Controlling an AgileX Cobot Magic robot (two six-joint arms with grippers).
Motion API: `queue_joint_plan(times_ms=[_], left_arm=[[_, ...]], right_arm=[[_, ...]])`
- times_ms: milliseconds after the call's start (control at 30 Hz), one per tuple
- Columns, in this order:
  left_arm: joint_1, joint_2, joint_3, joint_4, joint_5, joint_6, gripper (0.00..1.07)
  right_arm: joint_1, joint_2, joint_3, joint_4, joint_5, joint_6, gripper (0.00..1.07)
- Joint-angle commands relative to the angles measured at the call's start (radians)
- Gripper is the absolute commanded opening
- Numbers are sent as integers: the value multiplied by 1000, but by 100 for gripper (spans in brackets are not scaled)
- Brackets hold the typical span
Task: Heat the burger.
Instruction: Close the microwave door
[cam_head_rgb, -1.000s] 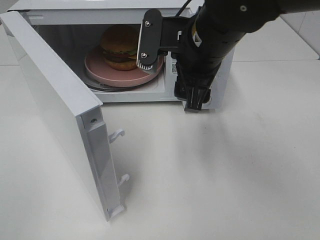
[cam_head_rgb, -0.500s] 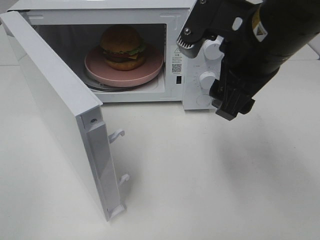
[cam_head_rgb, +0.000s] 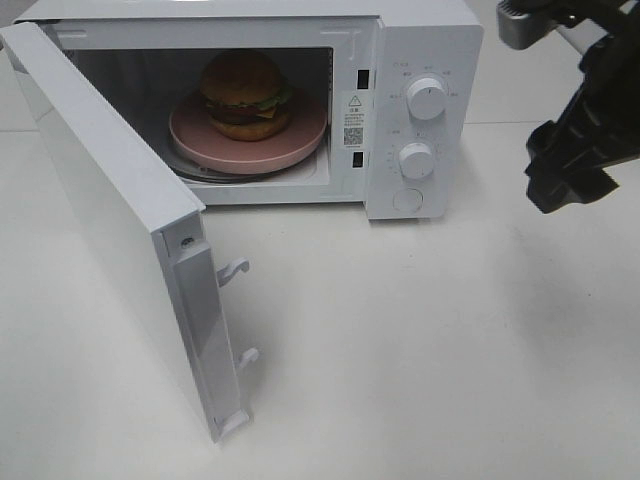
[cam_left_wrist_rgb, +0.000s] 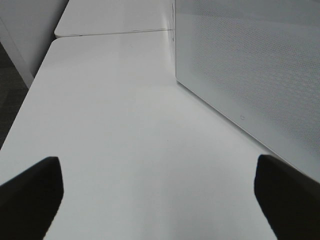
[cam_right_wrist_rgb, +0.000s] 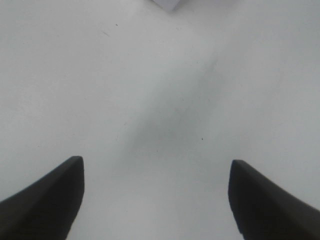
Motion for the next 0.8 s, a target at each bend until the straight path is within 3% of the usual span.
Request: queue_joint_plan(times_ms=[33,167,400,800], left_arm=[[-4,-22,3,-4,-2,0,96],[-4,-22,3,-4,-2,0,96],[-4,-22,3,-4,-2,0,96],[-4,-22,3,-4,-2,0,96]], right_arm=[[-54,-12,5,36,35,27,76],[-127,-32,5,61,78,61,76],[-134,-76,15,50,149,87,76],[-134,-259,186,37,132,110,76]])
